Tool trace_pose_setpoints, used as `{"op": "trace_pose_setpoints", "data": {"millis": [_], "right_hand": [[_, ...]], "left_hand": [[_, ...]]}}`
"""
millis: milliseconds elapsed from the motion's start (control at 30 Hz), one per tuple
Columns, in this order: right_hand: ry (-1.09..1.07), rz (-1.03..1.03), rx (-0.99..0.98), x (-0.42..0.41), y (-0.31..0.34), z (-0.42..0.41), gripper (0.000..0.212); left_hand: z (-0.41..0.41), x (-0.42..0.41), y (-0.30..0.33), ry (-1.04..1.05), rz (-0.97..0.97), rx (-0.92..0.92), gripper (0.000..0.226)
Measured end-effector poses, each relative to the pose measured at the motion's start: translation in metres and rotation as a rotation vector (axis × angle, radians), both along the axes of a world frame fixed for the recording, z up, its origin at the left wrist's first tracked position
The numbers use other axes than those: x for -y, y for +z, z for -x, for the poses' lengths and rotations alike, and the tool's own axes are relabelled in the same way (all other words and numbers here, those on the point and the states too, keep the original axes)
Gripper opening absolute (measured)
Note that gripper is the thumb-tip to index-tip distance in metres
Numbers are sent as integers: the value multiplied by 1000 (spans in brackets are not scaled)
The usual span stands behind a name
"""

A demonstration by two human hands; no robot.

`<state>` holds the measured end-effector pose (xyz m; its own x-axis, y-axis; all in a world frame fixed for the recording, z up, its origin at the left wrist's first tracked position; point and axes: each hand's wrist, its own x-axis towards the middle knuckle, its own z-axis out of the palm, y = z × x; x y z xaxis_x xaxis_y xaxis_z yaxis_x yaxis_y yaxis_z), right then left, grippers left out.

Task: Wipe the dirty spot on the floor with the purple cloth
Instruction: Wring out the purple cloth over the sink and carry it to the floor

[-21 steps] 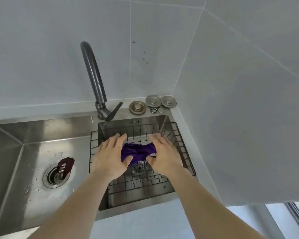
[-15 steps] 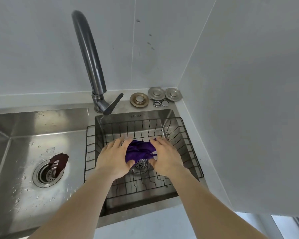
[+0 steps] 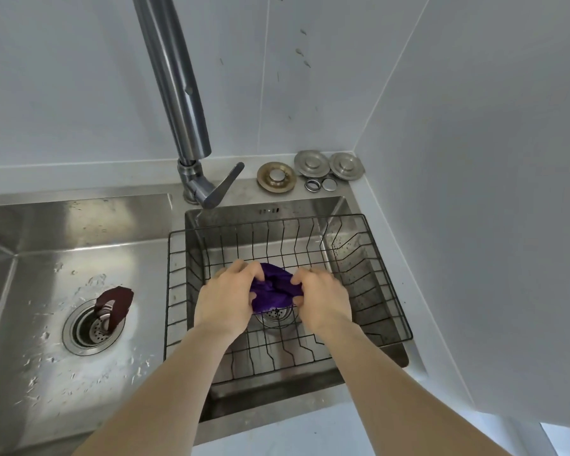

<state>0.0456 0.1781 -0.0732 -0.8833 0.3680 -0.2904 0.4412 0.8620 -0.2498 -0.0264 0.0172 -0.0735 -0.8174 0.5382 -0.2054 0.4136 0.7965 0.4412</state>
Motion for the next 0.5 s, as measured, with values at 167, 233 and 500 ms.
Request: {"op": "trace_pose_setpoints", "data": {"millis": [167, 233, 500], "right_hand": [[-41, 85, -22, -9, 24, -10, 29], [-74, 133, -48, -16, 40, -15, 31], [-21, 77, -277, -50, 133, -54, 24]], "left_hand": [[-5, 4, 24, -24, -51, -50, 30], [-7, 5, 40, -30, -79, -72, 33], [-36, -11, 139, -54, -149, -179, 38]]}}
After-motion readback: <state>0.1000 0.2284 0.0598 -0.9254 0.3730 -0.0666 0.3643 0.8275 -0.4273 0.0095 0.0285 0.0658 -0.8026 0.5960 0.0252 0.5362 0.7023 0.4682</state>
